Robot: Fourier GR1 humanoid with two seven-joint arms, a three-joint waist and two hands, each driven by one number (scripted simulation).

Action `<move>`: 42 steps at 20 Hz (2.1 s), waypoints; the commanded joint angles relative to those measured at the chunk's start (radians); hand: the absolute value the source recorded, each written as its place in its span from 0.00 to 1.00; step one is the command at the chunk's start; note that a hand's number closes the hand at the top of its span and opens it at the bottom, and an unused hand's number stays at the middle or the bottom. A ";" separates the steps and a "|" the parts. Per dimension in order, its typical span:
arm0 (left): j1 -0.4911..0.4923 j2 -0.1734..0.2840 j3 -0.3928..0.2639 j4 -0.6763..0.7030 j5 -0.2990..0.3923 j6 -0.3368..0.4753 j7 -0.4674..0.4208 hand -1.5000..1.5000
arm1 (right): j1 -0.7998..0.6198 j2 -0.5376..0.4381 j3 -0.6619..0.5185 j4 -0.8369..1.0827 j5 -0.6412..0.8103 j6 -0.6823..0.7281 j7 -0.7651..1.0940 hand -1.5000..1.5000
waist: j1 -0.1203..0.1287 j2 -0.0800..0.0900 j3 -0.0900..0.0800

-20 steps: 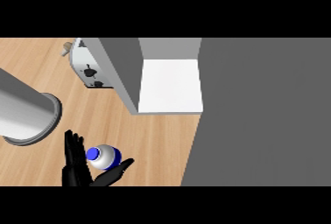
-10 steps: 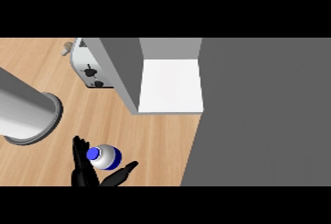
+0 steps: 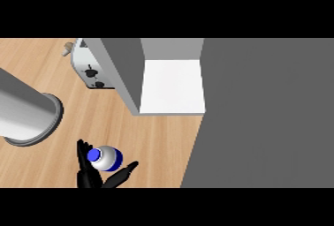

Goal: Pick up the bottled water, place it into the cabinet and close the cabinet

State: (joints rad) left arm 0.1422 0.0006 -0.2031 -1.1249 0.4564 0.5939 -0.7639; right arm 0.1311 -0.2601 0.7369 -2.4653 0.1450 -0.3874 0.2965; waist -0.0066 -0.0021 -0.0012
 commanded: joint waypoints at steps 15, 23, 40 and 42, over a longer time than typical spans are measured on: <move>-0.103 -0.001 -0.039 0.271 0.256 -0.184 -0.303 1.00 | 0.046 -0.033 0.078 -0.083 0.144 -0.050 0.019 0.00 | -0.003 0.000 0.000; -0.147 0.000 -0.026 0.231 0.271 -0.236 -0.279 1.00 | -0.014 -0.031 0.000 -0.042 0.079 -0.053 0.010 0.00 | 0.002 0.001 0.001; -0.273 0.209 -0.097 0.182 0.178 -0.568 0.000 1.00 | -0.013 -0.045 0.047 -0.041 0.100 -0.071 0.010 0.00 | 0.002 0.000 0.001; -0.251 0.216 -0.125 0.106 0.157 -0.534 0.021 1.00 | 0.082 -0.137 0.042 -0.159 0.073 -0.061 -0.011 0.00 | -0.004 -0.002 0.002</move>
State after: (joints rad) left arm -0.1019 0.2067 -0.3164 -0.9635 0.6383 0.0485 -0.7927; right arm 0.1337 -0.3448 0.7546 -2.4692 0.1431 -0.4546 0.2700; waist -0.0095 -0.0032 -0.0003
